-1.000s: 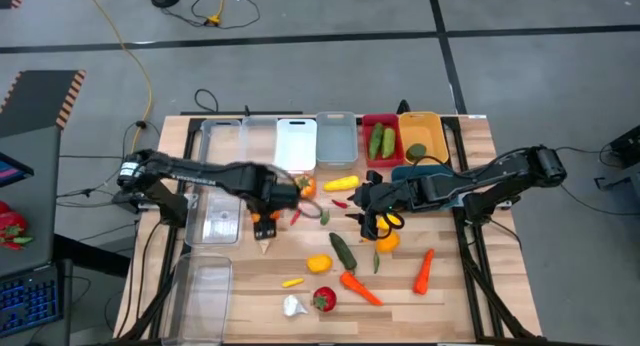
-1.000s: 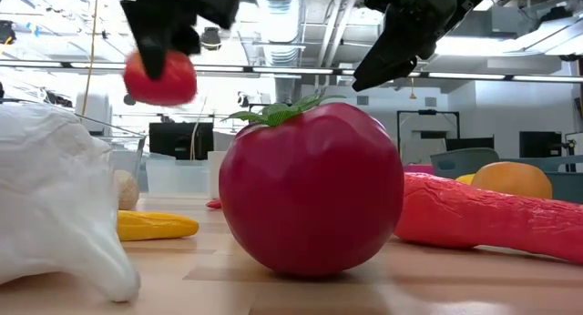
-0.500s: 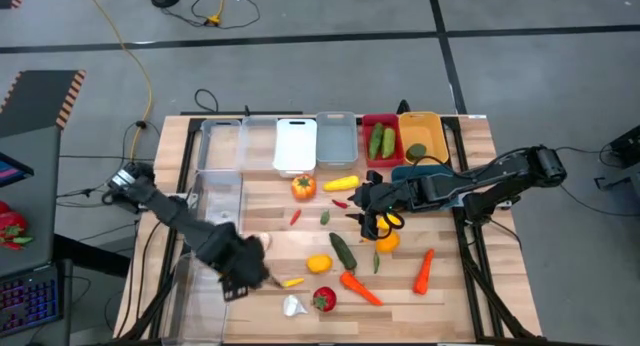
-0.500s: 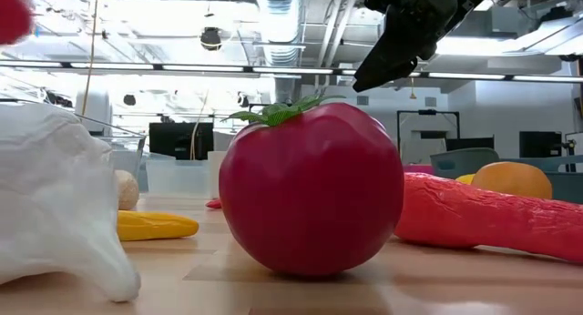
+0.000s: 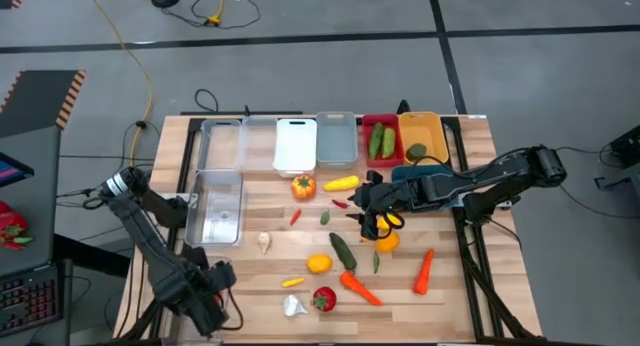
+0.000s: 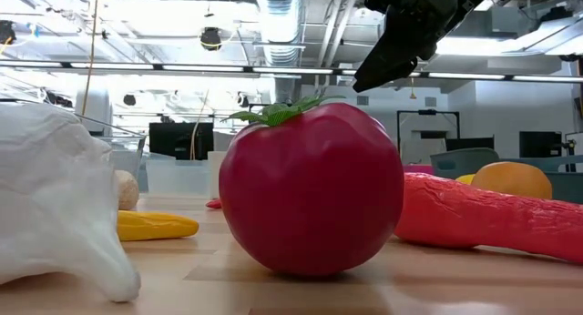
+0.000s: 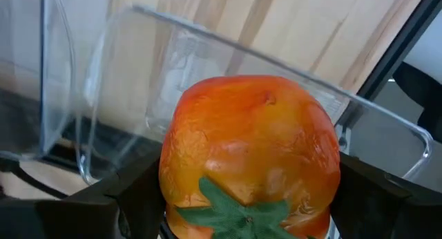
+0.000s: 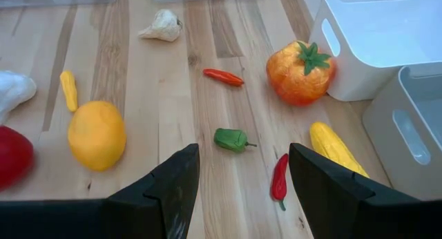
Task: Sort produce into baskets
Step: Put the middle tomato into the bottom big transparent bin
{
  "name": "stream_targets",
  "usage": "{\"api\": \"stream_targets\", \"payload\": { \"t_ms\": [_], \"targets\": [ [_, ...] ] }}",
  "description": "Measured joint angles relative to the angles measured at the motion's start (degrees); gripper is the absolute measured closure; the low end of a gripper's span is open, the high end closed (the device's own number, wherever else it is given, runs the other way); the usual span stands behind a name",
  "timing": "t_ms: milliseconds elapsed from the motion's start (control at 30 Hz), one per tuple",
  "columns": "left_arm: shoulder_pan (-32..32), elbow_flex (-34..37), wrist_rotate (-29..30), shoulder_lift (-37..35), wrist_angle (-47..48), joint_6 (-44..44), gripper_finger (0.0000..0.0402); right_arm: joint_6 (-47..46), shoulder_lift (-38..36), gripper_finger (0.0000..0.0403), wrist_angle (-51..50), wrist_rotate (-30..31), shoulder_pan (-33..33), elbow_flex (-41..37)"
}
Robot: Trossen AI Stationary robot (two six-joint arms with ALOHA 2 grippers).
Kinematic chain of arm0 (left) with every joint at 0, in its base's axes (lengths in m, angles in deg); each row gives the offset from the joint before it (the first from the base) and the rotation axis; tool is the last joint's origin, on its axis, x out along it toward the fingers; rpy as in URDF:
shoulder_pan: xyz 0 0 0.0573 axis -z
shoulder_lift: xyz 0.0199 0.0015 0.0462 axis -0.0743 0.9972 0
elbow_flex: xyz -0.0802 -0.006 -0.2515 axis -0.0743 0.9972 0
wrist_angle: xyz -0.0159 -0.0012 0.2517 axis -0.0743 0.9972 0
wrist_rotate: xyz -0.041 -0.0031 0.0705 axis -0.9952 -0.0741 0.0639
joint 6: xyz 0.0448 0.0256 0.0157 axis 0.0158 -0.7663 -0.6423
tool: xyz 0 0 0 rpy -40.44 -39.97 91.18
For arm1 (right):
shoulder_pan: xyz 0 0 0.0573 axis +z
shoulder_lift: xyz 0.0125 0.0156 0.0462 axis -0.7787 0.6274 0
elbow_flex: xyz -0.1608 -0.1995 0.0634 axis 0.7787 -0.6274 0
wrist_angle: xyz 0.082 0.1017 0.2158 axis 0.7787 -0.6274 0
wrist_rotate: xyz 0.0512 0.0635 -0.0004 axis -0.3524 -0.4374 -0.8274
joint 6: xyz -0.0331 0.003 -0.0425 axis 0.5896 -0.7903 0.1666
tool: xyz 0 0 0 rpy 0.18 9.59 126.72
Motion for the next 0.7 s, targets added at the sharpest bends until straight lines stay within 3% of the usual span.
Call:
{"api": "stream_targets", "payload": {
  "t_ms": [367,700],
  "targets": [
    [1.30,0.00,0.07,0.00,0.04,2.87,0.0092,0.02,0.00,0.0152,0.00,-0.02,-0.04,0.00],
    [1.26,0.00,-0.32,0.00,0.02,3.80,0.0019,0.02,0.00,0.0152,-0.04,-0.02,-0.04,0.00]
  ]
}}
